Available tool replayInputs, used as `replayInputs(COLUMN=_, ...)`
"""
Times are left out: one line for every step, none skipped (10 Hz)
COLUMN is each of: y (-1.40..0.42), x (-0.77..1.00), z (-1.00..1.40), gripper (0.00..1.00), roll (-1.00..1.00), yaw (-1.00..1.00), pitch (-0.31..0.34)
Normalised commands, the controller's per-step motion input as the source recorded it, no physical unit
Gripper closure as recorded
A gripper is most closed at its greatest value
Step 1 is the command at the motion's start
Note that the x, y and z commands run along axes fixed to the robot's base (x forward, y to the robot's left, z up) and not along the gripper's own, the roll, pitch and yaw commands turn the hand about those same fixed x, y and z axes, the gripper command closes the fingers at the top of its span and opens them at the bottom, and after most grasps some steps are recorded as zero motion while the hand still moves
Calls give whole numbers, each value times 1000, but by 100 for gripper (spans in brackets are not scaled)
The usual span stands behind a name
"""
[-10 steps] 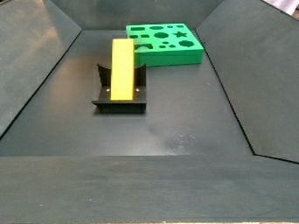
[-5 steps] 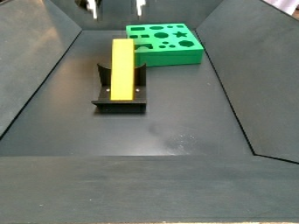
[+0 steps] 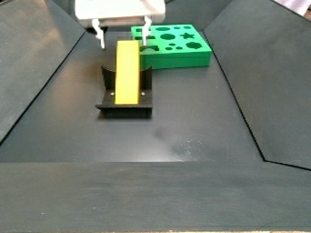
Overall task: Pick up the rectangle object. Move up. Place the rectangle object on the fixture. Regrasp the rectangle object. Move to above the board. Insert the rectangle object.
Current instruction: Regrasp the rectangle object, then move to above the board.
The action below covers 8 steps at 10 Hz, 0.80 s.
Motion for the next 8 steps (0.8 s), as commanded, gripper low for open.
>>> replayInputs(y=3, x=57, z=-347, gripper=0, roll=52, yaw=-38, pitch=-12)
replayInputs(y=4, x=59, z=-242, gripper=0, roll=57, yaw=-32, pitch=0)
replayInputs(y=0, x=0, z=0, gripper=100, roll=0, yaw=0, pitch=0)
replayInputs(y=-13, x=5, z=1000, gripper=100, roll=117, yaw=106, pitch=-74)
replayInputs(y=-16, x=4, z=1000, gripper=100, roll=100, yaw=94, pitch=-75)
replayInputs(y=-16, x=1, z=1000, gripper=100, roll=80, yaw=73, pitch=-72)
replayInputs(y=-12, x=-1, z=1000, gripper=100, roll=30, yaw=30, pitch=-70)
replayInputs(y=-12, x=-5, z=1000, gripper=100, roll=1, yaw=0, pitch=-64)
